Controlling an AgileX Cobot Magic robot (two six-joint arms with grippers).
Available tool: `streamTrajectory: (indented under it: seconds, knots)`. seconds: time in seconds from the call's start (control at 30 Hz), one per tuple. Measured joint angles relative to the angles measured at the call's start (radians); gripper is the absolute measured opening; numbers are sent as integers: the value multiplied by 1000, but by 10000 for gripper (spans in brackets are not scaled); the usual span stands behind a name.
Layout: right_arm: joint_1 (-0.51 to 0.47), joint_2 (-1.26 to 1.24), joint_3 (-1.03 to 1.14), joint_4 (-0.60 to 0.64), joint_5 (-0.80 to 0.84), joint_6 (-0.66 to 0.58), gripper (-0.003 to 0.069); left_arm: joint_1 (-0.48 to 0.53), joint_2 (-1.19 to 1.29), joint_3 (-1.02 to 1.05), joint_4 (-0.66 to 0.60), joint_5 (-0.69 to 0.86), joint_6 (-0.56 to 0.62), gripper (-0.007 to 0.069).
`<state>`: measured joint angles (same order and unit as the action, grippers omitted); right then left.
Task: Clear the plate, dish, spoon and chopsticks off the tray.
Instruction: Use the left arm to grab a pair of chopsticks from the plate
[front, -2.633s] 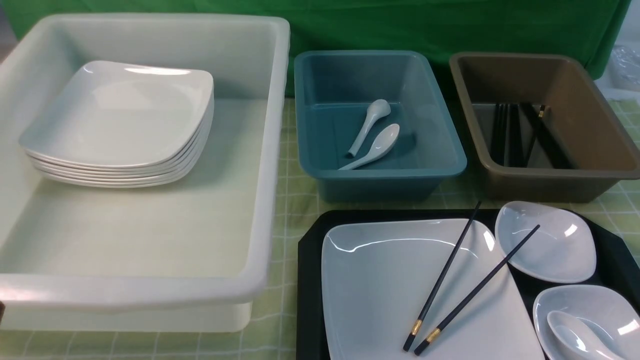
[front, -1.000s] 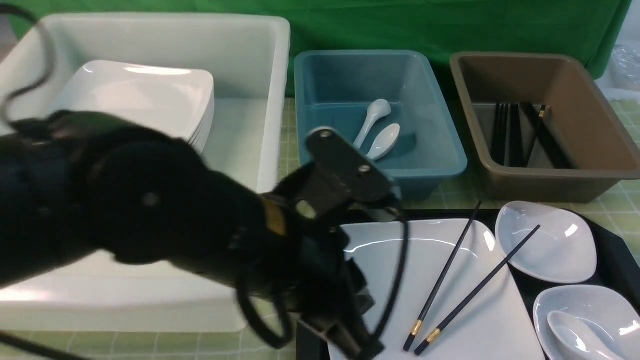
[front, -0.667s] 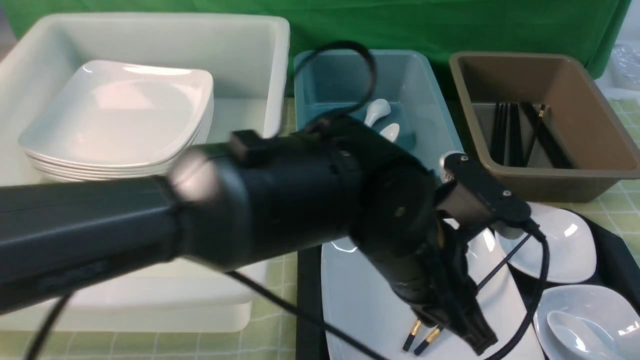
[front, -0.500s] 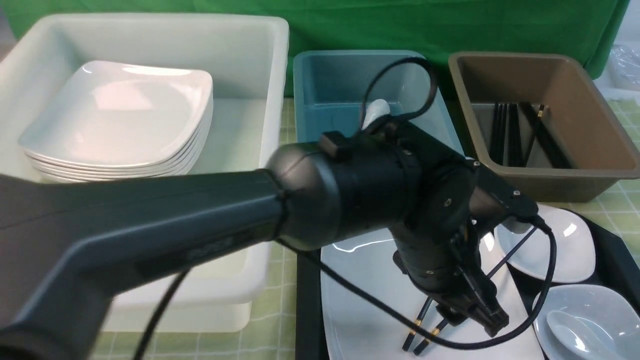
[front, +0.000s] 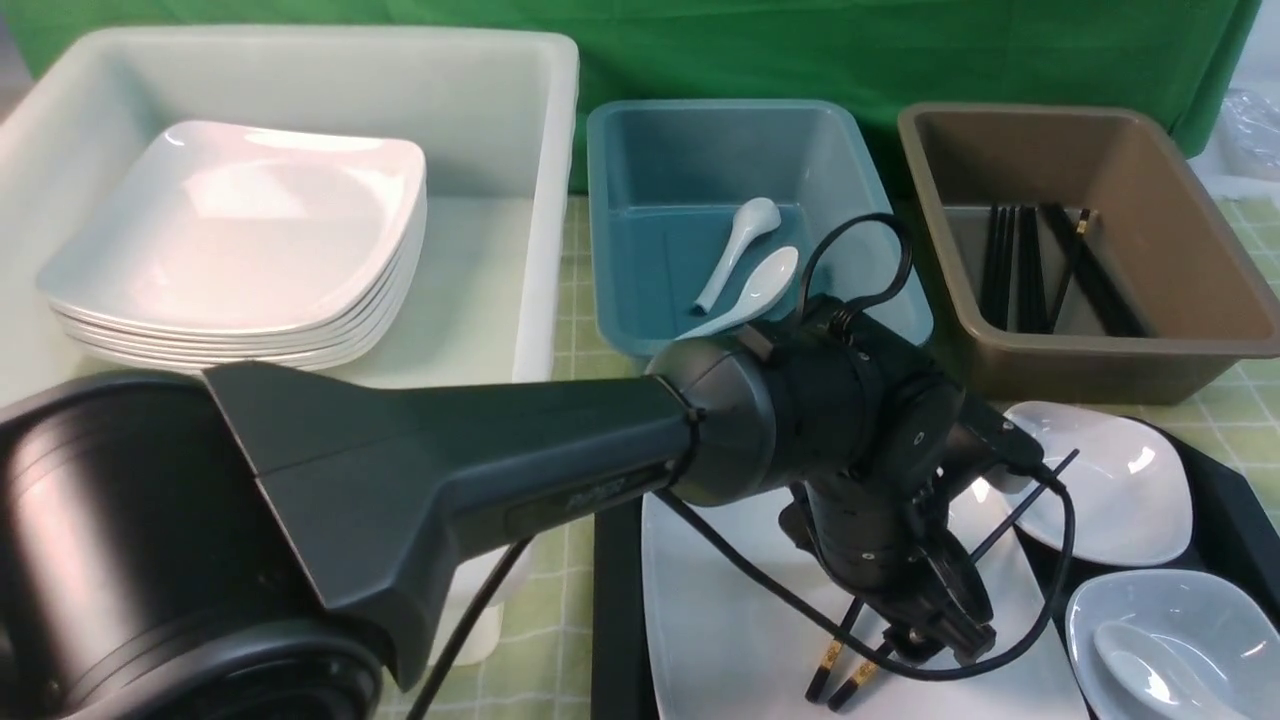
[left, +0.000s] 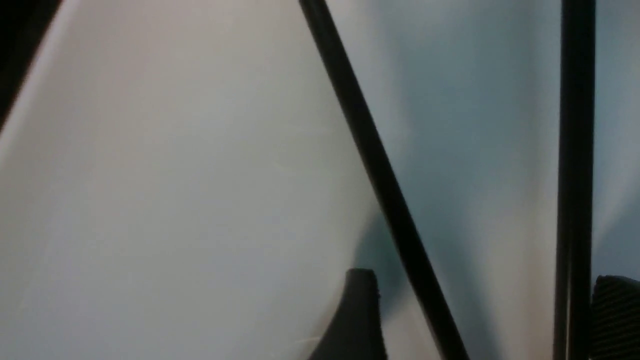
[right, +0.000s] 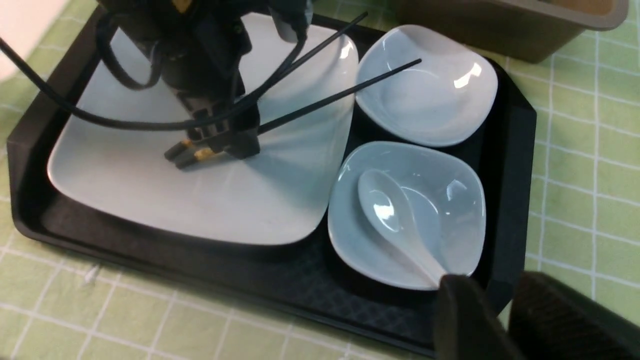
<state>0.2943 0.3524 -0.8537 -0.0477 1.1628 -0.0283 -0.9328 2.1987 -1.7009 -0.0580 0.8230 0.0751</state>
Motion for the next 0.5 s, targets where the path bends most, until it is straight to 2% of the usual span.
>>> streamTrajectory:
  seconds: [0.07,0.13,0.17,0.23,0.27,0.3,0.5]
  knots:
    - [0,0,0,0,0,-9,185,0,3,-1,6,-3,0,484]
    - [0,0,0,0,0,-14,185,0,6,-4,15,-8,0,377]
    - [0,0,0,0,0,-14,185,0,7,-5,15,-8,0,356]
    - [0,0,0,0,0,-15,185,0,9,-6,15,-8,0,263]
    - [0,0,0,0,0,-16,188,0,9,-7,10,-3,0,139]
    - [0,0,0,0,0,-16,190,0,9,-7,6,2,0,99]
    - [0,0,0,0,0,-16,196,0,-28,-6,-10,56,-13,100]
